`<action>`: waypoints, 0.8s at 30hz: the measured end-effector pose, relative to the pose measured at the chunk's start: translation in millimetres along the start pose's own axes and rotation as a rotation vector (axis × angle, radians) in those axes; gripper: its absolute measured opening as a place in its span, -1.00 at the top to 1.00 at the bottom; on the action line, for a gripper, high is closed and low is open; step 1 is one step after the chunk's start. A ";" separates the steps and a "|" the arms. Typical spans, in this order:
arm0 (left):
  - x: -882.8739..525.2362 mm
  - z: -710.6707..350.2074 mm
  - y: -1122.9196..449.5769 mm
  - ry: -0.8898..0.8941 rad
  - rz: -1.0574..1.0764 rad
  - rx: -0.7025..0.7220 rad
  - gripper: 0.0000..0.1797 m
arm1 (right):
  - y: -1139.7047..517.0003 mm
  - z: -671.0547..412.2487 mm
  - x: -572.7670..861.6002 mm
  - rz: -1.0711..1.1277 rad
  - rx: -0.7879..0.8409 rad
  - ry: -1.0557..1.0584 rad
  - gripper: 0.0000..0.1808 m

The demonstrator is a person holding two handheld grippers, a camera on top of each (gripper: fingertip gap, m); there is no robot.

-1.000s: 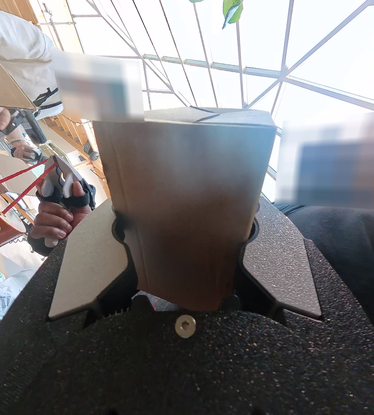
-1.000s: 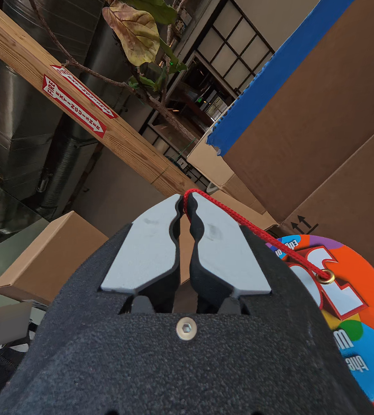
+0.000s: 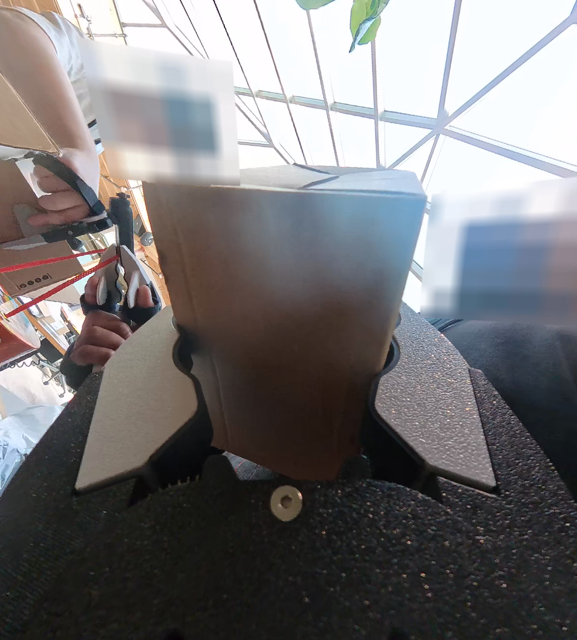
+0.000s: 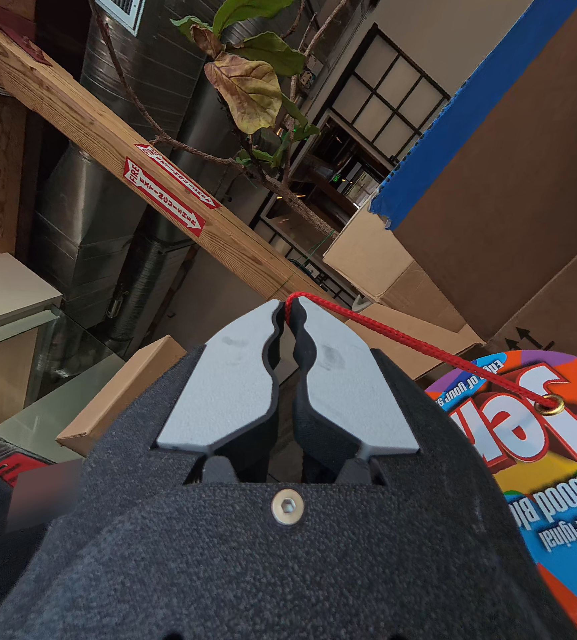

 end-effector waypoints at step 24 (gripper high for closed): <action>0.9 -4.2 0.1 0.027 0.008 -0.014 -0.22 | -5.4 2.9 -23.5 -0.045 0.067 -0.046 0.98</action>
Point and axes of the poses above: each gripper's, where its closed fingertips meet, y back along the fingers, z out of its underside, x = y × z across the jaws, the point moved 5 cm from there along y, back along the fingers, and after that the axes turned 3 degrees about z, right-handed, at the moved point
